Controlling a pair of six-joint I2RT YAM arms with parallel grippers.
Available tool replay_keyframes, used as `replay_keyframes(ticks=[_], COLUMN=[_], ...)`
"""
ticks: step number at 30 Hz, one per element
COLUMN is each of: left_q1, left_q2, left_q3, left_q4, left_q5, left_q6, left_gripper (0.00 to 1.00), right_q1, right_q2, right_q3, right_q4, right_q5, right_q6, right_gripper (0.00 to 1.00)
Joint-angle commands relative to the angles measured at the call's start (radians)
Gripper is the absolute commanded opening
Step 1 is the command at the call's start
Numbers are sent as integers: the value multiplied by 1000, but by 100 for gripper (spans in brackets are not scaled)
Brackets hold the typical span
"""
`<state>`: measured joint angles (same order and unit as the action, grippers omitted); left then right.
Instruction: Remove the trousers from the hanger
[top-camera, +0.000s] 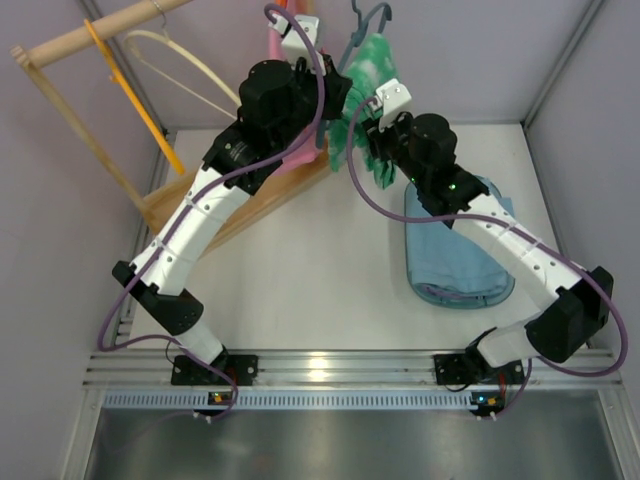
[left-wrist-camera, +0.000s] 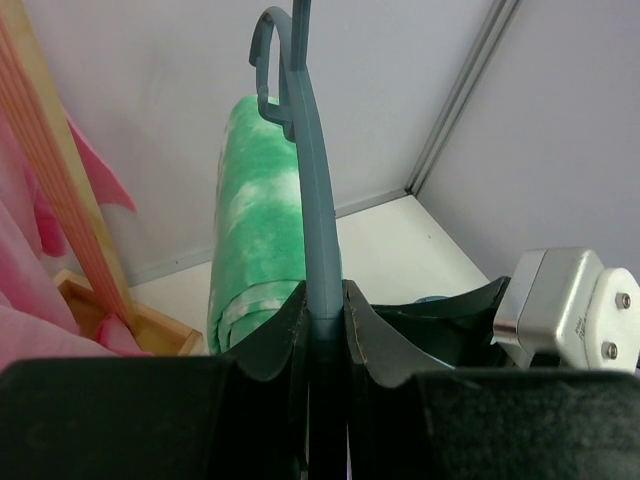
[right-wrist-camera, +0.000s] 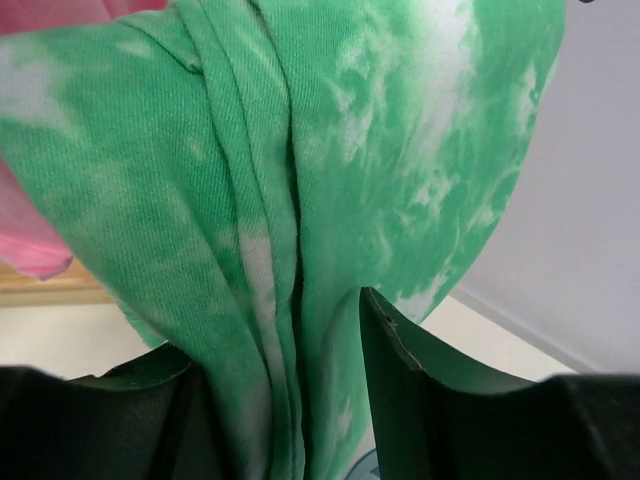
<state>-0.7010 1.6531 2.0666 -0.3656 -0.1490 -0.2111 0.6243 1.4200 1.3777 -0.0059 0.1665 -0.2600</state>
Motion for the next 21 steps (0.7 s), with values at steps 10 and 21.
replay_keyframes(ticks=[10,21], left_q1=[12,12], left_q2=[-76,-76], left_q3=[52,43], left_q4=[244,248], left_q5=[0,-7], left_q6=[12,21], left_gripper=[0,0], right_q1=[-52,-57], right_q2=[40,3], right_q3=[103,103], right_q4=[-80,-114], right_q5=[-56,-151], right_q6=[-13,-16], right_gripper=[76,93])
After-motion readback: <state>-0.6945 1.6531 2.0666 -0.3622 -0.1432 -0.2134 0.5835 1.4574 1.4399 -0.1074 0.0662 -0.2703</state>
